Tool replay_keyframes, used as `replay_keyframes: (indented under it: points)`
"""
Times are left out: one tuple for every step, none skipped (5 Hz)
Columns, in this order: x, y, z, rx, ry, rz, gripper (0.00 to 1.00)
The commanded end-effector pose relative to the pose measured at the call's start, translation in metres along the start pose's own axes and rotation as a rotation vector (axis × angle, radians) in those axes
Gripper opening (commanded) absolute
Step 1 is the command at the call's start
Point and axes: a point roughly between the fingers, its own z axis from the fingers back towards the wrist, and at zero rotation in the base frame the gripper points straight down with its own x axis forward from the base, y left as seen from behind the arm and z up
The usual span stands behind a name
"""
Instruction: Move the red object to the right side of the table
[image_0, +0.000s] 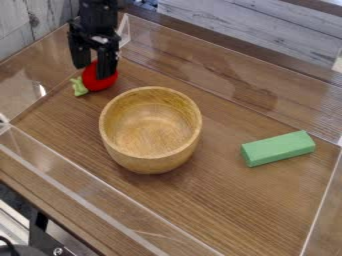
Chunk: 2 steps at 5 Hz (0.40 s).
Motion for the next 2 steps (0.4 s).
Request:
replay_keyframes:
  points:
    - [0.0085, 0.0043, 0.0105, 0.016, -0.063, 0.028, 1.00]
    - [0.0030, -0.0023, 0.0121, 0.017, -0.062, 0.001, 1.00]
